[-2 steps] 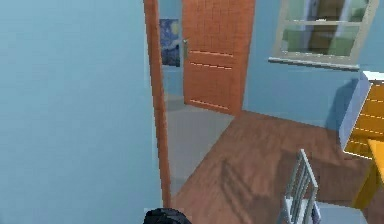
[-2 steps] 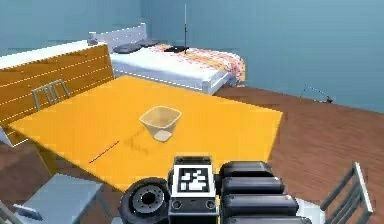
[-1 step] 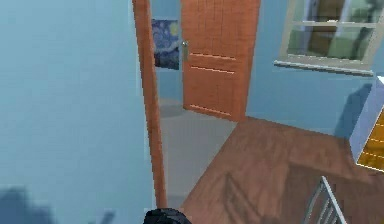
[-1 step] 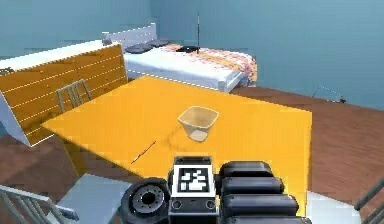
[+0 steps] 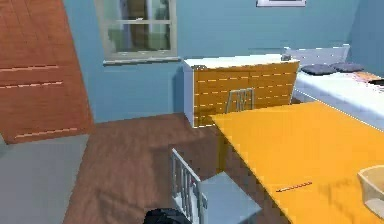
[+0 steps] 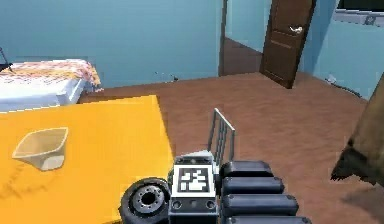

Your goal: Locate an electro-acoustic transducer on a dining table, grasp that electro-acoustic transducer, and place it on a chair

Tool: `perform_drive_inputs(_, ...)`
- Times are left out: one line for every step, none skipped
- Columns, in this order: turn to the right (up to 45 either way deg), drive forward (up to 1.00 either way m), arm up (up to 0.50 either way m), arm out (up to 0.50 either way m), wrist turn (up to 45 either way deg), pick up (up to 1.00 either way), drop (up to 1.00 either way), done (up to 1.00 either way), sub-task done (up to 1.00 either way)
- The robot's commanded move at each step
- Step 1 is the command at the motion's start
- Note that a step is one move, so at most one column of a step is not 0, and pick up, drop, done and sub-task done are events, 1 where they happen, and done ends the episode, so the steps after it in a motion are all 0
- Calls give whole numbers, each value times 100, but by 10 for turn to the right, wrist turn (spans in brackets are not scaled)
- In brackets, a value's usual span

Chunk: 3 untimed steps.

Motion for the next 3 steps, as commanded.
perform_drive_inputs(450,0,0,0,0,0,0,0,0)
perform_drive_inputs(210,0,0,0,0,0,0,0,0)
perform_drive_inputs(-450,0,0,0,0,0,0,0,0)
